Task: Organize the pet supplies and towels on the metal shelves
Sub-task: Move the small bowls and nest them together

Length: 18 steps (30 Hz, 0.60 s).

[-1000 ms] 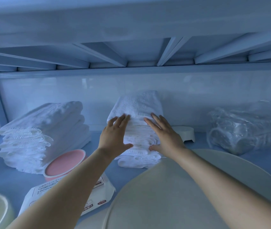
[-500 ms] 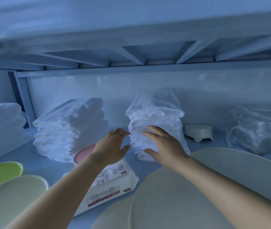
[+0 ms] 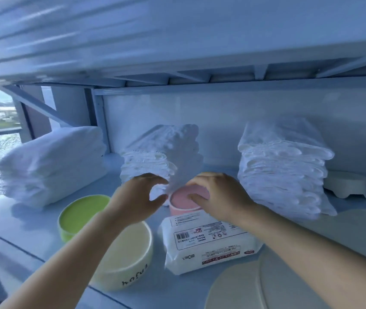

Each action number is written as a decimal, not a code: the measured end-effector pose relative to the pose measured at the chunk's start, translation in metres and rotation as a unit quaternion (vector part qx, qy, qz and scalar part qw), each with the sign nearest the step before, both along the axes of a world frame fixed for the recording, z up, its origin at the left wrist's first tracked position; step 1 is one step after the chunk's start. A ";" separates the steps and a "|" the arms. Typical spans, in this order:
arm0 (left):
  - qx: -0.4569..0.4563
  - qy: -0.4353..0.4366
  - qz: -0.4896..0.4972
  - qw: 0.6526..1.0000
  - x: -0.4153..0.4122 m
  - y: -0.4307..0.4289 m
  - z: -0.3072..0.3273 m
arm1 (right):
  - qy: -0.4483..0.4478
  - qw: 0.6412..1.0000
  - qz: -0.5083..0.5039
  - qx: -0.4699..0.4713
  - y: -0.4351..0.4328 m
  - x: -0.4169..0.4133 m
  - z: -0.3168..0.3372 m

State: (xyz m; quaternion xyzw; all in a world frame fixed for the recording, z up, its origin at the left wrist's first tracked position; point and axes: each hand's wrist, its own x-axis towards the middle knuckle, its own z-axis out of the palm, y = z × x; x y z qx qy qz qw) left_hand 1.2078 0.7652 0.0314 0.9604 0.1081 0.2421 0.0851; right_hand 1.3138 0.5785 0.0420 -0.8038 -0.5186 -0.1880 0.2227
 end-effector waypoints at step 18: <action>0.003 0.030 0.073 0.997 -0.100 0.120 -0.024 | 0.003 0.996 0.070 -0.060 0.143 -0.056 -0.013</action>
